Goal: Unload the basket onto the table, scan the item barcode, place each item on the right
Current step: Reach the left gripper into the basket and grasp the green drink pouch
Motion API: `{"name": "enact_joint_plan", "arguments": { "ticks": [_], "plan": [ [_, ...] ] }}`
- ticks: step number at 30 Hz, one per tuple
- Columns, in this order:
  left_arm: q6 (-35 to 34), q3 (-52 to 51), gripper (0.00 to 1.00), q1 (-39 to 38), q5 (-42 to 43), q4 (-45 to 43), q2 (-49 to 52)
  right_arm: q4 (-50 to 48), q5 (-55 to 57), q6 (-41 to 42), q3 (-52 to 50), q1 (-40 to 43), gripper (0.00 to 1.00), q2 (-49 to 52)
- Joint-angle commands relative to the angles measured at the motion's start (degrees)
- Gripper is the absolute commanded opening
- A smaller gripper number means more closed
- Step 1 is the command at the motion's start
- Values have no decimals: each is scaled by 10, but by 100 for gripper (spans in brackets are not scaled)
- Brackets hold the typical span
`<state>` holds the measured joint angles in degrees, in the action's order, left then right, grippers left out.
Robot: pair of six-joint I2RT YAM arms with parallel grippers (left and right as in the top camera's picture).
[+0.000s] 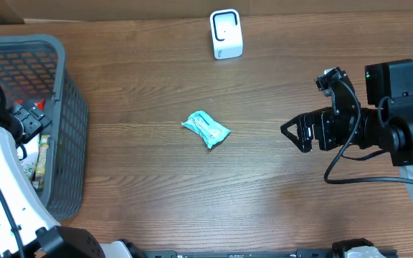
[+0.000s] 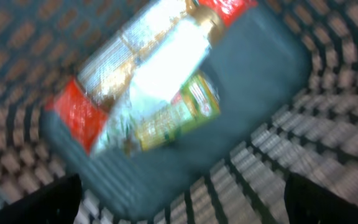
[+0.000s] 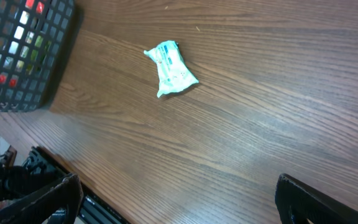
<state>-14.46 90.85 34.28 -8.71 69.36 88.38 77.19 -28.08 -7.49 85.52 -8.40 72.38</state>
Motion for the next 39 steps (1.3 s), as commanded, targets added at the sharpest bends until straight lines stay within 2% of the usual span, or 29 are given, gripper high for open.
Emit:
{"name": "enact_joint_plan", "arguments": {
  "ticks": [1,2,6,13,14,17,19,22,29,39],
  "plan": [
    [90,-96,95,3,-25,-52,-2,-2,0,-3,-1,-4,100,-1],
    [116,-136,95,3,-36,-96,-2,-2,0,-3,-1,-4,100,-1],
    [166,-193,94,3,-39,-172,2,-2,0,-3,-1,-4,100,-1],
    [229,-245,93,3,-30,-247,30,-2,0,-3,-1,-4,100,-1],
    [240,-247,90,3,-23,-252,38,-2,0,-3,-1,-4,100,-1],
    [250,-248,59,2,-1,-265,65,-2,0,-3,-1,-4,100,-1],
    [251,-248,53,2,23,-274,78,-2,0,-3,-1,-4,100,-1],
    [256,-248,56,2,40,-285,95,-2,0,-3,-1,-4,100,-1],
    [265,-248,82,3,4,-315,110,-2,0,-3,-1,-4,100,-1],
    [276,-248,86,7,2,-324,163,-2,0,-3,-1,-4,100,-1]
  ]
}}
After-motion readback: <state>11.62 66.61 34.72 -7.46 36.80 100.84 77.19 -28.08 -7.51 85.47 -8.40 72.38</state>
